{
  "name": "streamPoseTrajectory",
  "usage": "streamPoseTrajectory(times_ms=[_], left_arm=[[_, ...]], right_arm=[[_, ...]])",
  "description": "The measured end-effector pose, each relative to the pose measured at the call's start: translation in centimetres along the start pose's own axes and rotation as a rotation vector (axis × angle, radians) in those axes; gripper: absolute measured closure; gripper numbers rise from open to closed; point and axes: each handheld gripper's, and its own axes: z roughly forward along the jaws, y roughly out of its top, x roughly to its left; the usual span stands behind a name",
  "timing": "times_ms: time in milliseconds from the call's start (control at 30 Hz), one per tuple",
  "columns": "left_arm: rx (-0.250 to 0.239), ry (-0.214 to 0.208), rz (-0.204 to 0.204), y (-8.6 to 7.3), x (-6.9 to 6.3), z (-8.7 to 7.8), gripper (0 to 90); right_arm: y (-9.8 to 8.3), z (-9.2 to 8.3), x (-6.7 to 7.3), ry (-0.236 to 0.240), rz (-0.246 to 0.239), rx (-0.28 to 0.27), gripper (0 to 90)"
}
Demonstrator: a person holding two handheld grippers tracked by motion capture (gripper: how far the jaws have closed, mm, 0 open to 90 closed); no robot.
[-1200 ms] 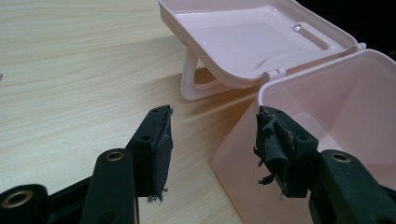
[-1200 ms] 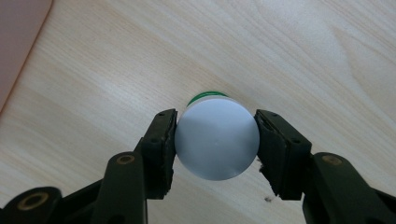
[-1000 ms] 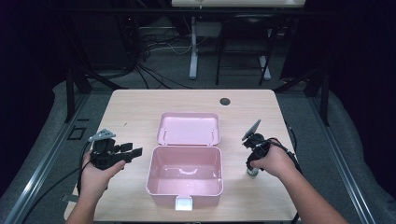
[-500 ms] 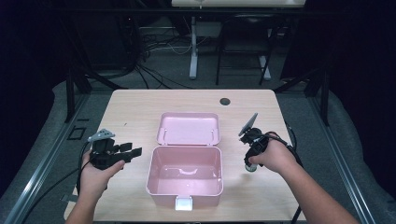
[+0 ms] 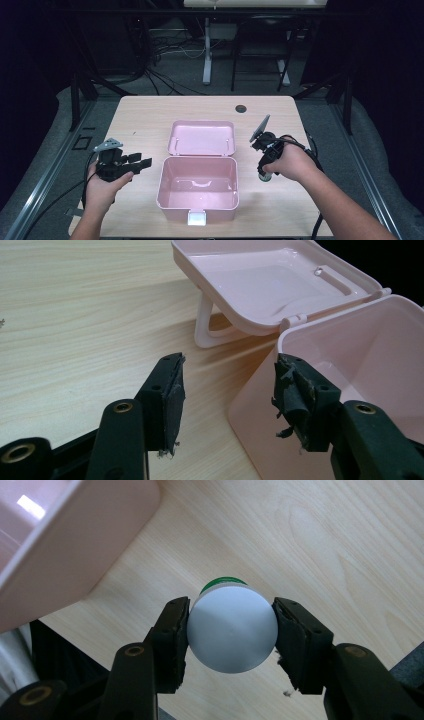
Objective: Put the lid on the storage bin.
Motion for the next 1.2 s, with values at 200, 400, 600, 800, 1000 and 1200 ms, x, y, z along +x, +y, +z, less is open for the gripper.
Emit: streamPoseTrajectory(times_ms=[200,400,600,800,1000,1200], left_arm=[[0.000,0.000,0.000,0.0,0.0,0.0,45.7],[0.001,-0.002,0.000,0.0,0.0,0.0,45.7],[0.001,0.000,-0.001,0.0,0.1,0.0,45.7],[0.001,-0.001,-0.004,0.0,0.1,0.0,45.7],[-0.002,-0.004,-0.007,0.0,0.1,0.0,45.7],[-0.002,-0.007,-0.011,-0.1,0.2,0.0,45.7]], right_arm=[[0.3,-0.9,0.6,0.011,-0.014,-0.006,49.8],[0.6,-1.8,1.2,0.016,-0.036,-0.005,49.8],[1.0,-2.7,1.8,0.019,-0.046,-0.005,49.8],[1.4,-3.6,2.4,0.018,-0.066,-0.017,49.8],[2.0,-4.7,3.2,0.017,-0.102,-0.035,49.8],[2.6,-5.5,4.0,0.015,-0.132,-0.041,49.8]])
